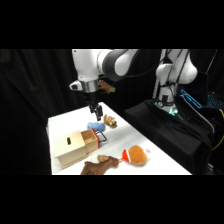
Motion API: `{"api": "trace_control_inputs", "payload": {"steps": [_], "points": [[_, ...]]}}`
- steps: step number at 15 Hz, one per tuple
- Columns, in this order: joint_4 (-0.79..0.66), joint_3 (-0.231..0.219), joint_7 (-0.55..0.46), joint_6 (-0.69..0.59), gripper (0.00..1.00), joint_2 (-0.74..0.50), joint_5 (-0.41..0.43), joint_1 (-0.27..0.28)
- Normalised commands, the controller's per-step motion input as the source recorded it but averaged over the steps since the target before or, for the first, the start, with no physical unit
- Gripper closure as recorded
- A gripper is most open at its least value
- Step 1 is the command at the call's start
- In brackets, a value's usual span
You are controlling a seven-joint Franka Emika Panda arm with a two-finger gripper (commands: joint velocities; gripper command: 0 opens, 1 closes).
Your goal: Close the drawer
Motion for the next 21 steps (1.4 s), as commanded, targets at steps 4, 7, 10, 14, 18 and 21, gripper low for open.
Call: {"api": "trace_control_inputs", "payload": {"steps": [4,7,10,14,18,21], "points": [[-0.09,0.037,0.08,0.09,0.00,-0.03,-0.023,-0.016],[-0.31,0.039,0.20,0.29,0.00,-0.13,-0.068,0.038],[-0.36,0.025,0.28,0.39,0.00,-0.17,-0.122,0.074],[-0.25,0.001,0.22,0.48,0.00,-0.06,-0.099,0.041],[-0.18,-0.045,0.15,0.47,0.00,0.02,-0.101,0.013],[-0.10,-0.042,0.11,0.36,0.00,0.09,-0.086,0.032]]}}
